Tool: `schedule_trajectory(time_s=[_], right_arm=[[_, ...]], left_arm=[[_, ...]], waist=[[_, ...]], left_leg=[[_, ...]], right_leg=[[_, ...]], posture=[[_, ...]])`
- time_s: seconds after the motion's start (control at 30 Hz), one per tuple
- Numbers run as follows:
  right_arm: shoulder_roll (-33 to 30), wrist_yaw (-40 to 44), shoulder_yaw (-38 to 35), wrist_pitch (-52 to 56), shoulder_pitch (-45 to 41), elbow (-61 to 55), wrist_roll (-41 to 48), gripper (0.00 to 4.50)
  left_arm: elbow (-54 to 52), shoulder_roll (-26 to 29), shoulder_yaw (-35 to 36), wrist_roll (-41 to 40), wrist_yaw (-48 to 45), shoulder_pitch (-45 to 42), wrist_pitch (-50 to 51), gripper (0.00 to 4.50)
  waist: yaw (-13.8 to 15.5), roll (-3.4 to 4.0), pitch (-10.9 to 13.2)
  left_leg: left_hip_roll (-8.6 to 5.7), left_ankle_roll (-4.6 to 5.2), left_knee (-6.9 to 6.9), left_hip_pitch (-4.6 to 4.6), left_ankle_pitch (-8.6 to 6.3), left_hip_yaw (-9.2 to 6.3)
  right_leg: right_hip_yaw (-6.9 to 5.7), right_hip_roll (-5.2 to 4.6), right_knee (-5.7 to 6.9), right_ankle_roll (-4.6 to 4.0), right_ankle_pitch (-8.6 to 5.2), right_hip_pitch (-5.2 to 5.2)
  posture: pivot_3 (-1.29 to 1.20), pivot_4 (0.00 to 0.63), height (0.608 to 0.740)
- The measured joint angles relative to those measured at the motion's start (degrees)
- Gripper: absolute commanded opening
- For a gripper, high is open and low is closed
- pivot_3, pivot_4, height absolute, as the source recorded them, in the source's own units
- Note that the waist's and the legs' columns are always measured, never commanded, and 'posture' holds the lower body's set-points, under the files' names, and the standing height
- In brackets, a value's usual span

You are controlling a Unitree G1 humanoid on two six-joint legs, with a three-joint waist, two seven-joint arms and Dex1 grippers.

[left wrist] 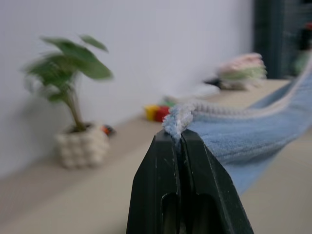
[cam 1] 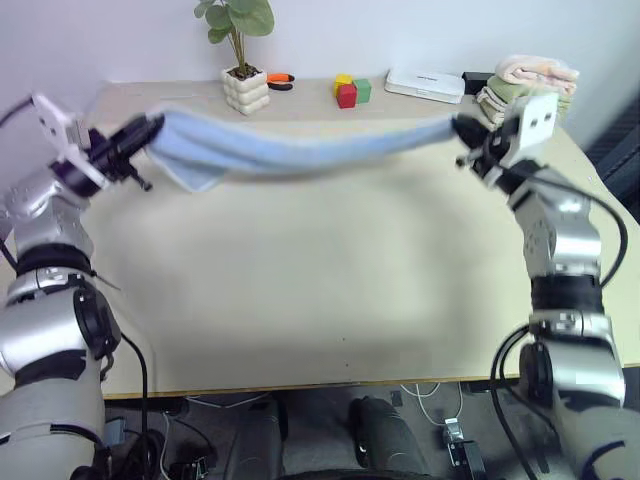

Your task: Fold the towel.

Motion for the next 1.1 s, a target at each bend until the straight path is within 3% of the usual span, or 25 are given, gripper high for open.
schedule_trajectory(time_s=[0.13,0.47,0.77,0.87,1.1], right_arm=[[-3.3,3.8,1.2,8.6,7.4,-10.1,3.6,0.04],[-23.4,20.0,-0.4,28.7,20.5,-26.2,16.1,0.04],[-34.0,30.9,-6.4,33.7,32.5,-30.8,20.6,0.04],[-33.1,30.6,-6.6,33.1,33.6,-30.5,20.4,0.04],[-27.1,24.3,-4.0,27.3,23.7,-24.0,16.3,0.04]], left_arm=[[-6.7,-1.3,-0.1,-2.4,-6.7,8.9,4.5,0.0],[-24.4,2.7,0.1,-6.3,-10.8,25.7,14.6,0.0],[-27.5,4.6,2.2,-7.9,-12.2,35.0,16.0,0.0],[-28.3,4.7,2.6,-9.0,-12.1,37.0,17.4,0.0],[-27.9,3.2,3.0,-9.8,-8.8,35.0,17.3,0.0]], waist=[[0.2,0.0,0.0],[0.5,-0.06,0.0],[0.6,-0.1,-0.1],[0.5,-0.15,-0.1],[0.7,-0.16,-0.1]], left_leg=[[0.0,-0.01,0.11,-0.01,0.01,-0.04],[0.02,0.01,0.27,0.03,-0.01,-0.1],[0.04,0.03,0.32,0.06,-0.02,-0.11],[0.07,0.03,0.47,0.06,-0.02,-0.1],[0.18,0.04,0.77,-0.01,-0.04,-0.09]], right_leg=[[0.0,0.0,0.14,0.0,0.0,0.0],[-0.02,-0.01,0.19,-0.04,-0.02,0.07],[-0.03,-0.01,0.21,-0.07,-0.04,0.11],[-0.03,-0.01,0.23,-0.2,-0.11,0.12],[-0.02,0.09,0.23,-0.27,-0.11,0.19]], posture=[[0.0,0.15,0.74],[0.0,0.15,0.74],[0.0,0.15,0.74],[0.0,0.15,0.74],[0.0,0.15,0.74]])
